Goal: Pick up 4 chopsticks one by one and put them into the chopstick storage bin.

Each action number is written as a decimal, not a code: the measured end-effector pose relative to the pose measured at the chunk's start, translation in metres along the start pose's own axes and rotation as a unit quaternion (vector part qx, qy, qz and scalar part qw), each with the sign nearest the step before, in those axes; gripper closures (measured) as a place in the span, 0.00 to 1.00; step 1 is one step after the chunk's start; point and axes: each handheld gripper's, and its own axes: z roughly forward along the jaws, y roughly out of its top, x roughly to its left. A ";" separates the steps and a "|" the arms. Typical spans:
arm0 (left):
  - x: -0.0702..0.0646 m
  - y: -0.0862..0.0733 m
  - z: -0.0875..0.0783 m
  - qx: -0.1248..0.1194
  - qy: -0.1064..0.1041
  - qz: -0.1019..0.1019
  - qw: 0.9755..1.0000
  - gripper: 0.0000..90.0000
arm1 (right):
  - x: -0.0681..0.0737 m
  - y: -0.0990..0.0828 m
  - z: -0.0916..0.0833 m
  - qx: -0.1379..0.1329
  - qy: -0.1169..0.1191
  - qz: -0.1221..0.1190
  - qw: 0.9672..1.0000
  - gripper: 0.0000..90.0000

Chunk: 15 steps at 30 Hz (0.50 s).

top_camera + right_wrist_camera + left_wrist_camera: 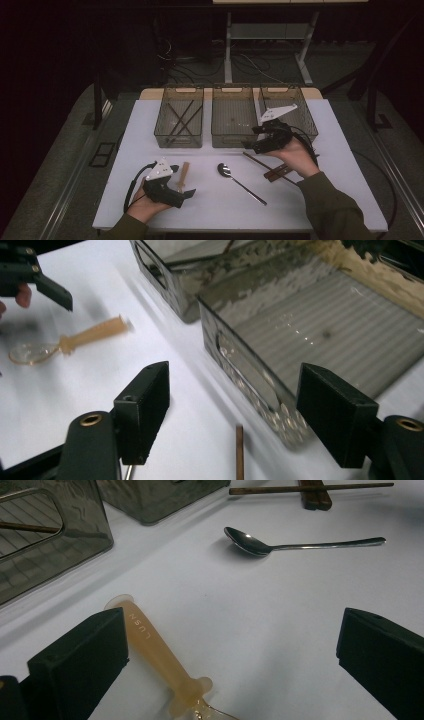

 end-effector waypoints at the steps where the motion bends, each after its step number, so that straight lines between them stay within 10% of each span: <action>1: 0.000 0.000 0.000 0.001 0.000 0.000 1.000 0.00 | -0.001 -0.004 -0.002 0.000 0.001 0.001 1.000 0.33; 15: -0.002 0.000 0.001 0.005 -0.001 0.004 1.000 0.00 | -0.007 -0.050 -0.034 0.001 -0.003 0.024 1.000 0.34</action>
